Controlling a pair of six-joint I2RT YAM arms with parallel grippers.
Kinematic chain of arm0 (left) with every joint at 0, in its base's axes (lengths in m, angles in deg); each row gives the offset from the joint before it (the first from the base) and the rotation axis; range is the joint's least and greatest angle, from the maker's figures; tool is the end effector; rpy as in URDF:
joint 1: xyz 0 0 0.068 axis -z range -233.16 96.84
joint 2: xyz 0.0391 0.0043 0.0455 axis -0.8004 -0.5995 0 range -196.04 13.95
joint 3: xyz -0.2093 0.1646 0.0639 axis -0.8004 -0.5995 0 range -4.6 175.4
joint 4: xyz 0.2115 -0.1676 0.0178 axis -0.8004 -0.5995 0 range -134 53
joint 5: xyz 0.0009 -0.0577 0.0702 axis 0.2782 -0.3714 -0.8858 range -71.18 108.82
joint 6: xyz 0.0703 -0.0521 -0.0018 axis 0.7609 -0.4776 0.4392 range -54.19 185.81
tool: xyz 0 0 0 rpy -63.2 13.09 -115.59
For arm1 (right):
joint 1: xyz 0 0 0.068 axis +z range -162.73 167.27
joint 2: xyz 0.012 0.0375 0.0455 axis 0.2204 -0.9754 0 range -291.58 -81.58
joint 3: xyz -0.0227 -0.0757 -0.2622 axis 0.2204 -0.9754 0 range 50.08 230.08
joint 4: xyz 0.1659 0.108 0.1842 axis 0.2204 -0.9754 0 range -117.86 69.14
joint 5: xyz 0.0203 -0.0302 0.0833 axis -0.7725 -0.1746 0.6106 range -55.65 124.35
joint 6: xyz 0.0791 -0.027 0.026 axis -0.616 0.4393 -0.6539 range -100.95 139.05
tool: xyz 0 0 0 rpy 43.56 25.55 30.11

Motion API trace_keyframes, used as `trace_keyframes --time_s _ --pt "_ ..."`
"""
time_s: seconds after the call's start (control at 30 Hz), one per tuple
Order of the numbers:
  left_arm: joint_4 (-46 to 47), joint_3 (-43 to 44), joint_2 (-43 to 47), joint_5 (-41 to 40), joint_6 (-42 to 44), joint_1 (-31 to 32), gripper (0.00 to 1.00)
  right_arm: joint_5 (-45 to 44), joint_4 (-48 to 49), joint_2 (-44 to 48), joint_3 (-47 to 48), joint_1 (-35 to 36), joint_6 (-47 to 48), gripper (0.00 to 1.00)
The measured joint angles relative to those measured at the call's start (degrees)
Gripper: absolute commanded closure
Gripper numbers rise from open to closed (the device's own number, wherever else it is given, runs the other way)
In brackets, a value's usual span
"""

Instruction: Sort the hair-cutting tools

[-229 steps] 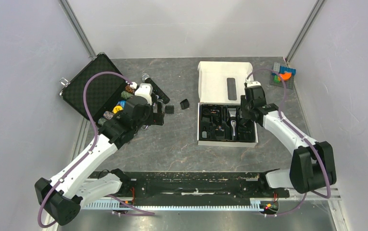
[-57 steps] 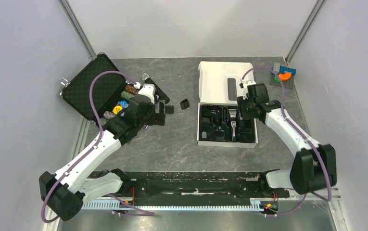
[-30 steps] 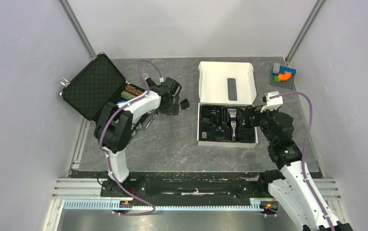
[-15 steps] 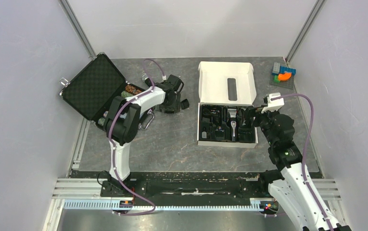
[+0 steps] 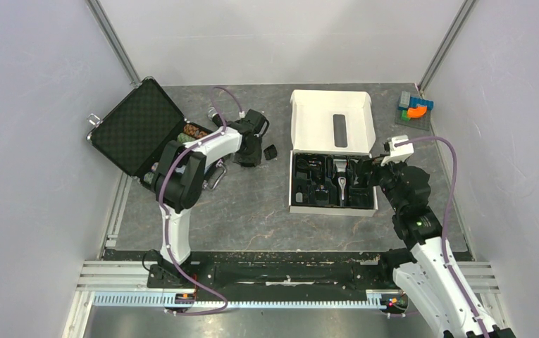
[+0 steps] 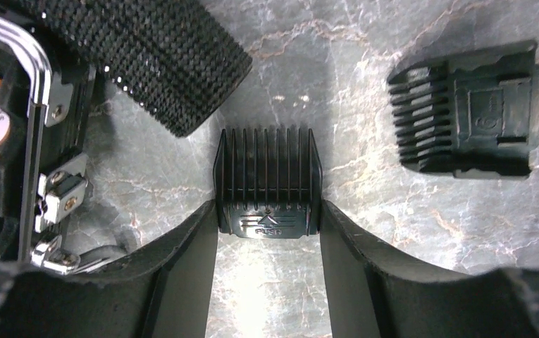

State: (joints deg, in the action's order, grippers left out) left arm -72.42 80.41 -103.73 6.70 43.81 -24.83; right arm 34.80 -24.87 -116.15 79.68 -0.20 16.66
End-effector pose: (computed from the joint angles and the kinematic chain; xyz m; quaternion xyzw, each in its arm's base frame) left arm 0.4000 -0.1972 0.1223 0.0340 0.9759 0.0135 0.2151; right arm 0.2051 0.0462 0.2780 -0.0697 0.7570 0.0873 0.6438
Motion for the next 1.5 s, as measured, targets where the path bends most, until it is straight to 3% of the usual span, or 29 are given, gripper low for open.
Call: trace_keyframes --time_s 0.33,0.6,0.87,1.13,1.5 --pt "-2.2 -5.2 10.7 4.0 3.9 0.8 0.54 7.9 -1.0 -2.1 1.2 0.0 -0.5 0.12" --pt "-2.0 -9.7 26.1 8.9 13.2 9.5 0.53 18.7 -1.2 -9.6 7.0 0.0 -5.6 0.2" --pt "0.0 -15.9 37.2 19.6 22.9 15.5 0.53 26.9 -1.3 -16.9 10.6 1.2 -11.3 0.23" --pt "2.0 -16.1 42.7 26.2 28.7 16.9 0.54 31.0 0.2 -23.1 11.6 7.3 -17.9 0.3" --pt "3.3 -19.9 45.0 27.2 34.4 18.8 0.55 34.1 12.2 -27.3 11.6 11.8 -30.6 0.38"
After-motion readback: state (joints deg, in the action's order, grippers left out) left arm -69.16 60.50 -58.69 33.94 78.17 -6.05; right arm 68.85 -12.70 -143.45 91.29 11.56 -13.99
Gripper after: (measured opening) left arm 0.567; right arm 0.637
